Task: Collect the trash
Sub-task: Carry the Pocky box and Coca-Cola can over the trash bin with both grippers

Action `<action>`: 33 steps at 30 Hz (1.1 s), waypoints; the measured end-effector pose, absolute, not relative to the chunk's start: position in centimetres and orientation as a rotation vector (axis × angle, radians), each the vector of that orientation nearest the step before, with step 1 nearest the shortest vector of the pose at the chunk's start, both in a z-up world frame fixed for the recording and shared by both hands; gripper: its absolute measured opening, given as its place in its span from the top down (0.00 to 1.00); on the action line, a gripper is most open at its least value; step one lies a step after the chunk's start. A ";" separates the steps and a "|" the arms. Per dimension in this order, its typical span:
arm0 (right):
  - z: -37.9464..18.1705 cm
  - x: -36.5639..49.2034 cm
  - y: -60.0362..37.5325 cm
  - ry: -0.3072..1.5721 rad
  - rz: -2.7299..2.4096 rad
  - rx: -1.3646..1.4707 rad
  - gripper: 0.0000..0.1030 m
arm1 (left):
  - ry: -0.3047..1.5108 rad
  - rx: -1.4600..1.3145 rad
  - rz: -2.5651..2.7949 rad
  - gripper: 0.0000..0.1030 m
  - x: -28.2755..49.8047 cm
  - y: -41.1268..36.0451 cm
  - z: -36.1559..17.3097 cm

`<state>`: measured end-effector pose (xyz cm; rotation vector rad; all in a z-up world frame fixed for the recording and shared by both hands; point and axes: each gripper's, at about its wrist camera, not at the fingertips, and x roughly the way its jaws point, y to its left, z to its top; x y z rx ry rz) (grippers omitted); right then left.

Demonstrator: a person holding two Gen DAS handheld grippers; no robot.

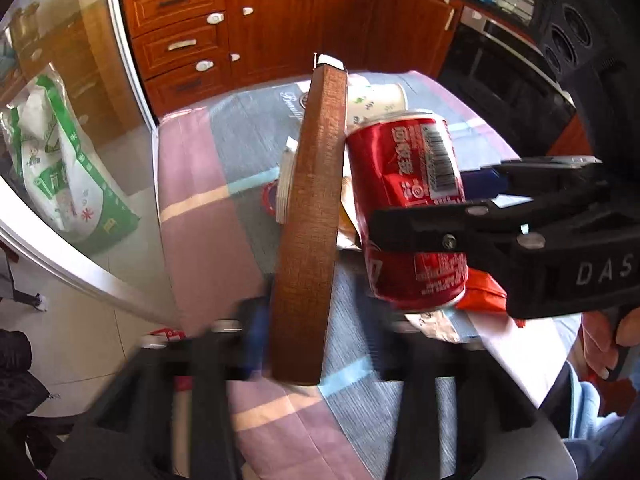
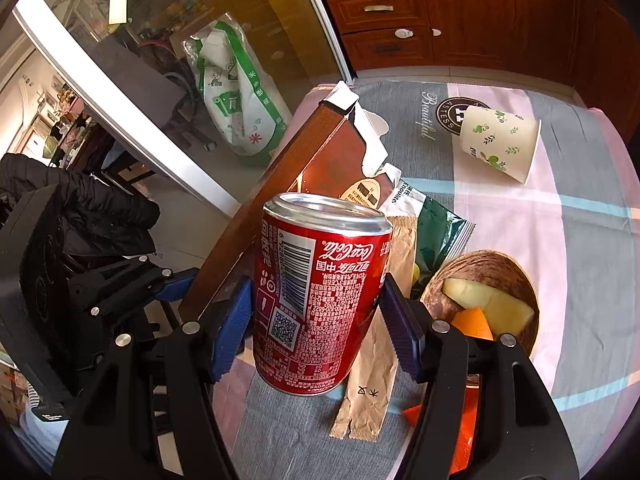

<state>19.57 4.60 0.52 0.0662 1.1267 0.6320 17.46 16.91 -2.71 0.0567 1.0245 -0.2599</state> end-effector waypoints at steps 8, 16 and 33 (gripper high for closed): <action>0.8 18.5 2.3 1.111 0.601 0.104 0.41 | 0.965 -0.045 -0.185 0.77 16.6 17.5 -0.7; 3.4 15.7 -4.0 1.037 0.564 0.202 0.41 | 0.884 -0.030 -0.256 0.77 14.4 12.9 3.1; 5.5 9.2 -32.4 0.841 0.205 0.484 0.41 | 0.959 0.072 -0.655 0.77 15.3 -13.7 4.4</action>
